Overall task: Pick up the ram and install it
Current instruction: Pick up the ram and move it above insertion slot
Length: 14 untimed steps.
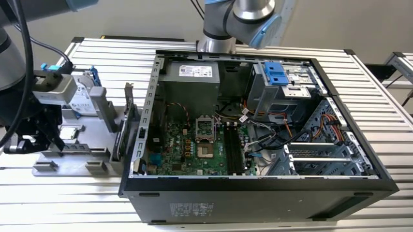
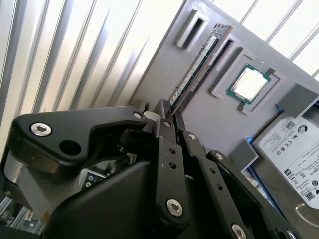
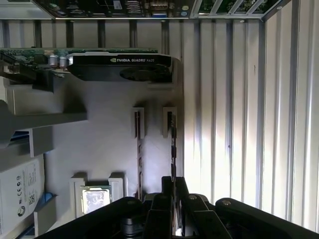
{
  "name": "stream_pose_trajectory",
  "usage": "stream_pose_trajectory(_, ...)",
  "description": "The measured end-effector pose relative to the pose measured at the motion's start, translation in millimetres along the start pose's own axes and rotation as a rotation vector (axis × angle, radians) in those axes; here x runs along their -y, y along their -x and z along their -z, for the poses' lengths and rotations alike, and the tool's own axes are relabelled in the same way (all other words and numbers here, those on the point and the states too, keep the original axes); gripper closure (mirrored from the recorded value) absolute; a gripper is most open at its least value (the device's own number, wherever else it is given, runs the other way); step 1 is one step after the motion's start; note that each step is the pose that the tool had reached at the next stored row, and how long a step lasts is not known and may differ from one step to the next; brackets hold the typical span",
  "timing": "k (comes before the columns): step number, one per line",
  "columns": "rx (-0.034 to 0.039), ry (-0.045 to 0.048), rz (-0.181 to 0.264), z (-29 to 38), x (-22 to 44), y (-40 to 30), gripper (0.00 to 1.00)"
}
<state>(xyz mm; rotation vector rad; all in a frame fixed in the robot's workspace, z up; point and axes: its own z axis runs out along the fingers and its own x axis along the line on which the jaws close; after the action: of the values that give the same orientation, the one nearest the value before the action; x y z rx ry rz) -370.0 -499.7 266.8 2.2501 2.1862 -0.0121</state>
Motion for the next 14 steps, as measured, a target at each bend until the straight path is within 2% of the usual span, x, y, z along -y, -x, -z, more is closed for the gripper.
stream_pose_trajectory(14, 0.0, 0.0, 0.0, 13.7, 0.0, 0.1, 1.0)
